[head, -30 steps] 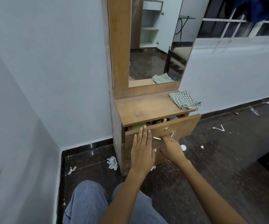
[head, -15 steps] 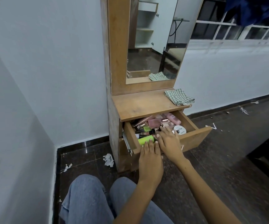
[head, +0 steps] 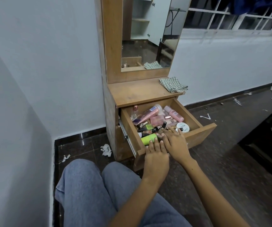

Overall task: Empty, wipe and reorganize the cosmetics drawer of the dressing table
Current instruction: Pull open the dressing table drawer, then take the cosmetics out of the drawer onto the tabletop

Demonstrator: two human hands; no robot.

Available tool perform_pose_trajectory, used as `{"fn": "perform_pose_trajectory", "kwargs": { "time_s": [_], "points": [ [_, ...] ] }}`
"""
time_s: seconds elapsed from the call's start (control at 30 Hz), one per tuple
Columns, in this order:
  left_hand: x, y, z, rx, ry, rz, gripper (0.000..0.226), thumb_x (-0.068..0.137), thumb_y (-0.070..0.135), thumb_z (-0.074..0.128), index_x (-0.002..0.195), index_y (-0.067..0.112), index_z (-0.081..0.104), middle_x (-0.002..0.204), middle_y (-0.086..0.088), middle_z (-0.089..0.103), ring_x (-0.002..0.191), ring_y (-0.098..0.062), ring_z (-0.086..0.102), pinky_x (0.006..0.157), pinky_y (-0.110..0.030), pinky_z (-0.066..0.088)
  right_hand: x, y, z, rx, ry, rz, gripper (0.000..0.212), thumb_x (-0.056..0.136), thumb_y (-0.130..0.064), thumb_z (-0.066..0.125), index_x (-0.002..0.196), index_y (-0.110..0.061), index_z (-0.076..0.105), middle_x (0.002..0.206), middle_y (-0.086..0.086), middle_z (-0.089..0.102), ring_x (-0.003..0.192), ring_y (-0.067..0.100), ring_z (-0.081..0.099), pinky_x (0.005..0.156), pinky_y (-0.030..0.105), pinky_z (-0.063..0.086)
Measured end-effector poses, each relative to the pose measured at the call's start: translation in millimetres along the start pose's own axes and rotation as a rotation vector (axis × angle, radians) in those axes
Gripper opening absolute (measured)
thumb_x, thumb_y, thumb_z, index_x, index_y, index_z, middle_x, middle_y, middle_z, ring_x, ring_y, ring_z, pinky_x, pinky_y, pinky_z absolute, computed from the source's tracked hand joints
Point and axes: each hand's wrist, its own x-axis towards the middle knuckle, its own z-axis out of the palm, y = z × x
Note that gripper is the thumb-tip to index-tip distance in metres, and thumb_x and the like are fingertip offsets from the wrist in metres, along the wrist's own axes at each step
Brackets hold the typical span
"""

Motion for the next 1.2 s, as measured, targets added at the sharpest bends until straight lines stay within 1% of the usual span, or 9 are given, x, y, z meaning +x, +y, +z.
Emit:
{"fn": "perform_pose_trajectory", "kwargs": {
  "time_s": [0.1,0.27,0.43,0.53,0.6,0.67,0.8,0.97,1.2],
  "points": [
    [-5,4,1,0.04,0.04,0.009,0.051,0.102,0.025,0.033,0.145,-0.001,0.03,0.148,-0.024,0.036,0.137,-0.038,0.036,0.11,-0.048,0.033,-9,2,-2,0.014,-0.002,0.017,0.037,0.101,-0.025,0.034,0.125,-0.019,0.062,0.136,-0.003,0.058,0.142,0.015,0.032,0.117,0.039,0.014],
    [-7,3,0,0.049,0.011,0.036,0.05,0.102,0.02,0.029,0.147,-0.001,0.024,0.15,-0.025,0.031,0.139,-0.037,0.032,0.111,-0.047,0.03,-14,-2,-6,0.005,-0.016,0.017,0.036,0.102,-0.025,0.035,0.126,-0.021,0.061,0.133,-0.004,0.06,0.142,0.014,0.032,0.117,0.038,0.013],
    [-8,2,-11,0.037,0.086,0.015,0.044,0.101,0.025,0.034,0.14,0.009,0.045,0.139,-0.015,0.051,0.124,-0.027,0.054,0.094,-0.036,0.048,-14,-2,-6,-0.01,-0.04,0.031,0.037,0.102,-0.028,0.033,0.126,-0.024,0.061,0.132,-0.008,0.06,0.142,0.011,0.03,0.118,0.037,0.011],
    [3,-8,-25,-0.058,0.138,0.034,0.032,0.098,0.033,0.04,0.111,0.019,0.066,0.099,-0.001,0.068,0.084,-0.017,0.064,0.063,-0.029,0.043,-10,-1,-5,-0.004,-0.055,0.02,0.035,0.102,-0.03,0.034,0.123,-0.024,0.062,0.128,-0.009,0.062,0.136,0.011,0.039,0.115,0.036,0.012],
    [14,-20,-37,-0.181,0.139,-0.01,0.031,0.096,0.039,0.044,0.092,0.022,0.07,0.077,0.004,0.065,0.065,-0.011,0.053,0.057,-0.025,0.033,-5,0,-9,0.072,-0.066,0.018,0.031,0.101,-0.028,0.039,0.115,-0.023,0.065,0.122,-0.007,0.065,0.124,0.012,0.05,0.109,0.035,0.019],
    [22,-33,-45,-0.311,0.202,-0.056,0.027,0.094,0.037,0.049,0.091,0.024,0.072,0.073,0.005,0.066,0.061,-0.008,0.049,0.055,-0.022,0.032,2,2,-13,0.179,-0.039,0.006,0.023,0.097,-0.024,0.048,0.11,-0.019,0.066,0.114,-0.004,0.068,0.11,0.015,0.059,0.1,0.035,0.035],
    [47,-59,-49,-0.444,0.351,-0.147,0.021,0.094,0.025,0.056,0.107,0.02,0.071,0.089,0.002,0.072,0.074,-0.01,0.063,0.061,-0.016,0.035,32,-3,-22,0.256,0.003,-0.04,0.025,0.092,-0.021,0.056,0.115,-0.016,0.065,0.113,0.002,0.068,0.103,0.018,0.061,0.087,0.036,0.049],
    [79,-79,-40,-0.441,0.315,-0.142,0.029,0.095,0.015,0.052,0.121,0.013,0.064,0.111,-0.003,0.068,0.098,-0.017,0.062,0.084,-0.029,0.049,86,-20,-13,0.064,-0.1,-0.269,0.034,0.089,-0.015,0.057,0.123,-0.017,0.061,0.129,0.0,0.061,0.12,0.015,0.053,0.101,0.03,0.042],
    [95,-96,-27,-0.427,0.276,-0.237,0.033,0.095,0.011,0.052,0.127,0.013,0.06,0.127,-0.003,0.061,0.117,-0.019,0.054,0.102,-0.035,0.041,138,-38,19,-0.283,-0.28,-0.411,0.03,0.091,-0.015,0.048,0.117,-0.01,0.061,0.125,0.008,0.058,0.119,0.027,0.05,0.102,0.04,0.038]
  ]
}}
